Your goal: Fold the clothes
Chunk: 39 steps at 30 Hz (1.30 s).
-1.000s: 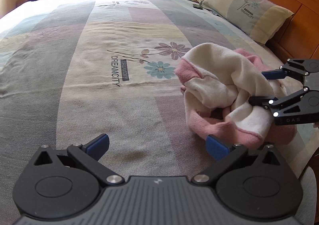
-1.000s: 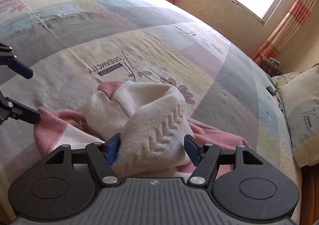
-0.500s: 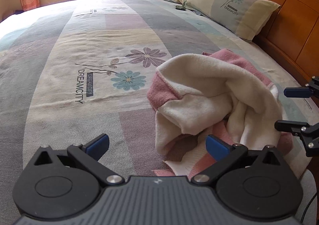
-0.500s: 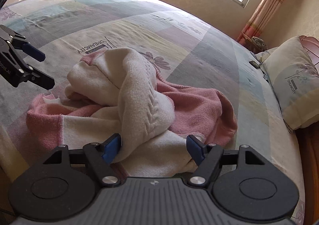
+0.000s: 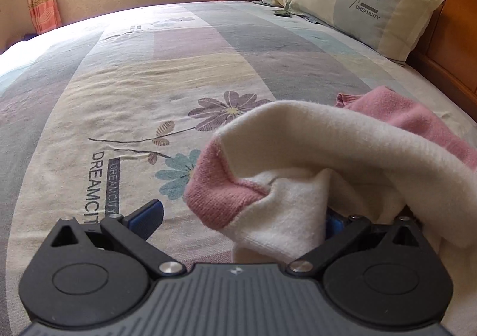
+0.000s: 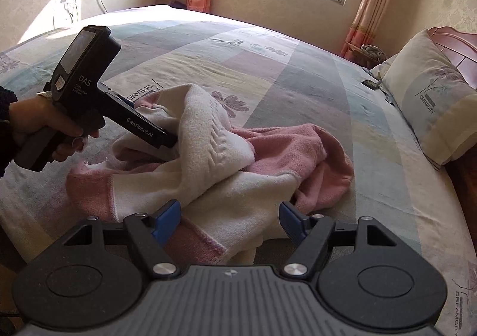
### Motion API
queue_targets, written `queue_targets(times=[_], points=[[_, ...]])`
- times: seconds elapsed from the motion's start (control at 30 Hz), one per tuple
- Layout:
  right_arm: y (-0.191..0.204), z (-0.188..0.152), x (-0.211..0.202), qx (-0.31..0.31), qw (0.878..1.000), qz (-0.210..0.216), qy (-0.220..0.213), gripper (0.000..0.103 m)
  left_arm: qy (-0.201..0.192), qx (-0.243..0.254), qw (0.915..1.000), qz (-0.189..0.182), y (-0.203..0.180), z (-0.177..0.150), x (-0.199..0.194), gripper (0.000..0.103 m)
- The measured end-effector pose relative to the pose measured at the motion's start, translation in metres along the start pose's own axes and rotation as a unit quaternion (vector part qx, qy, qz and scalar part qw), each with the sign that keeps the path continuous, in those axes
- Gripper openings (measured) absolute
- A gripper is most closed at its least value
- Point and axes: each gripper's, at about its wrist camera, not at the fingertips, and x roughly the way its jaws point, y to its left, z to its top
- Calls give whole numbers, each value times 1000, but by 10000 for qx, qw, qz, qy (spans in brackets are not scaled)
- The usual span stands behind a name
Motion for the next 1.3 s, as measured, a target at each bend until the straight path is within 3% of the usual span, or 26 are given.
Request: queue_targets(times=[0.13,0.27,0.53,0.73,0.93,1.13,1.23,1.3], points=[[-9,-3,4,154,9998,-78,38,77,-30,-85,9992,393,15,23,13,103],[-13,-9,4,290,9995,-37,87,77,-129,-195,9986,469,23,25,-3,103],[-11,-13,-3,382,9992,98,-4,78,-319,331,9986,-252,5,-12,-56,102],[-7,-9,-5,449,9989,127,-45,81,-272,434,9978,-416,-26,-6,-23,103],[-11,-8,-15,608,9981,41,-127,81,-540,120,9980,322,-22,0,-3,103],[-21,-16,-15,764,9970,-10,-106,82,-1069,11,9838,1441,14,4,-30,103],[-23,-19,-8,917,9958,30,-41,82,-913,-608,9853,1313,45,15,-28,103],[-21,-20,-7,925,9957,88,-47,82,-847,-901,9876,965,57,17,-28,102]])
